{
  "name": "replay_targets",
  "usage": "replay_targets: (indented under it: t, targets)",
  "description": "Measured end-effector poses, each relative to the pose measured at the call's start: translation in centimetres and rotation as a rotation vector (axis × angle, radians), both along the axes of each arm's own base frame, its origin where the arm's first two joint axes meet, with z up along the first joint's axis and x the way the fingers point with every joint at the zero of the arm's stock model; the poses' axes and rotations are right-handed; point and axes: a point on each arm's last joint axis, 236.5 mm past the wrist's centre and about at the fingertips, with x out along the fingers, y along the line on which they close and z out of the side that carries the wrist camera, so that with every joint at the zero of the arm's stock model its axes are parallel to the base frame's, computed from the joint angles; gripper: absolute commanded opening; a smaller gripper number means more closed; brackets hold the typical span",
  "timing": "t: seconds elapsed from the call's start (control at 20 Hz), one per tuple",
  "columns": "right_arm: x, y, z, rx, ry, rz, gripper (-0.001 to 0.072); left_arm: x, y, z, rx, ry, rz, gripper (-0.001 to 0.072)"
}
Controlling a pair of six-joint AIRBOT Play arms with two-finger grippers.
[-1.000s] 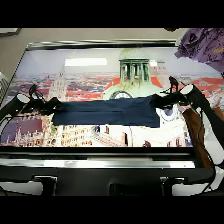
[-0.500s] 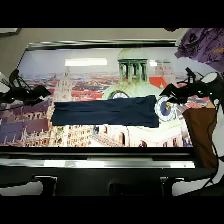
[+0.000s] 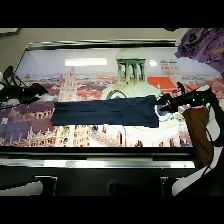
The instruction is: Fold the clothes and pants, and hang the long-sleeved shirts on hangers.
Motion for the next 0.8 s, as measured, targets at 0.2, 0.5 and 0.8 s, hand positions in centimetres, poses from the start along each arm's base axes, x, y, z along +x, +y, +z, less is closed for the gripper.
replay_targets:
  t: [0.2, 0.5, 0.8]
  targets:
    - [-0.3, 3.0, -0.7, 0.054, 0.016, 0.052, 0.0598, 0.0, 0.0, 0.1, 0.000, -0.001, 0.001, 0.0693]
    - [-0.4, 6.5, -2.2, -0.003, 0.010, 0.128, 0.0025, 0.3, 0.0, 0.2, -0.012, -0.008, 0.022, 0.0328]
    - [0.0, 5.5, 1.9, -0.133, -0.020, 0.074, 0.0023, 1.3, -7.0, -0.5, -0.125, -0.001, -0.060, 0.0014]
